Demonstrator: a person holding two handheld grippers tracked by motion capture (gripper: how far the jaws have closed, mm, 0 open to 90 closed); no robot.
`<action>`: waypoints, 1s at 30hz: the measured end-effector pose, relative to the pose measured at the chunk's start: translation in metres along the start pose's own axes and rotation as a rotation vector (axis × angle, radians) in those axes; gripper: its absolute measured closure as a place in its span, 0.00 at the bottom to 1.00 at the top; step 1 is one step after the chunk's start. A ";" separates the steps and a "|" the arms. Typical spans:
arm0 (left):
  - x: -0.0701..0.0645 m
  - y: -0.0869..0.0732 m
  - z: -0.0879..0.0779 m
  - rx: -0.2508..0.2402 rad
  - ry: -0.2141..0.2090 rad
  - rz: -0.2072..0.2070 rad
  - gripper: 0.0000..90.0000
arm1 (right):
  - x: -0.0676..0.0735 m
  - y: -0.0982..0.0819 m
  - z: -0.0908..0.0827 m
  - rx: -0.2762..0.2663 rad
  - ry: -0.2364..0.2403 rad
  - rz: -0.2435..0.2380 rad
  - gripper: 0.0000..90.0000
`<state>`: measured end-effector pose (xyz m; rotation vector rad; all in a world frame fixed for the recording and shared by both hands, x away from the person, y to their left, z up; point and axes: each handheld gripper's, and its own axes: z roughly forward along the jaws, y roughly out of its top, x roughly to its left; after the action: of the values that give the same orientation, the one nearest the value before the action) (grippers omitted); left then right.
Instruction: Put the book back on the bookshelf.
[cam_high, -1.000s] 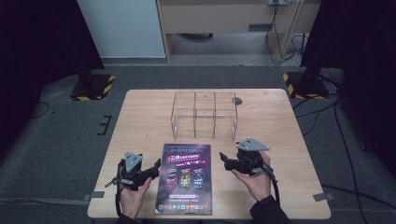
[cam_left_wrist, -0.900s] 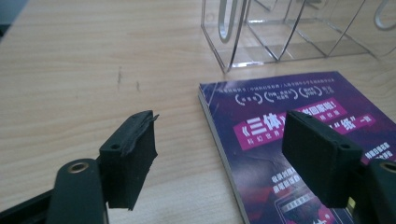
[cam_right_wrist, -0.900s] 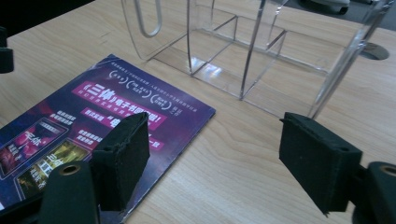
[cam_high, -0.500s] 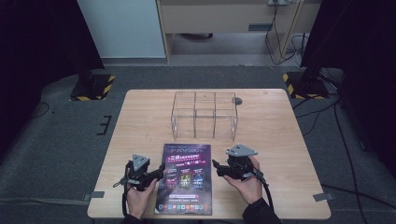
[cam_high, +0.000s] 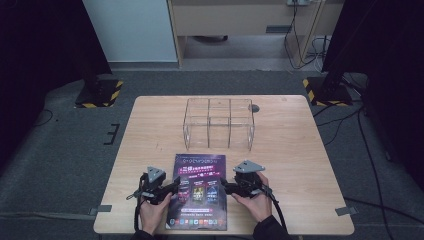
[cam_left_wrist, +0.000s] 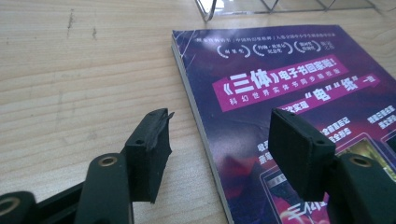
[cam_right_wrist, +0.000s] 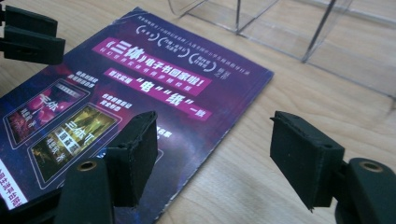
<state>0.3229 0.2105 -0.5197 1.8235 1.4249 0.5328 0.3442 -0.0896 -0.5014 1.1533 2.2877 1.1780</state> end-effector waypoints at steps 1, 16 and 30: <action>0.000 -0.001 0.002 0.006 -0.003 -0.002 0.43 | 0.002 -0.001 0.004 0.009 0.006 -0.001 0.36; -0.007 -0.004 0.012 0.050 -0.015 0.013 0.44 | 0.014 -0.011 0.025 0.055 0.027 0.007 0.41; -0.007 -0.003 0.017 0.035 -0.012 0.011 0.37 | 0.017 -0.017 0.034 0.057 0.025 0.040 0.39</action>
<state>0.3310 0.1987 -0.5319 1.8601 1.4252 0.5052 0.3446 -0.0639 -0.5338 1.2164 2.3414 1.1550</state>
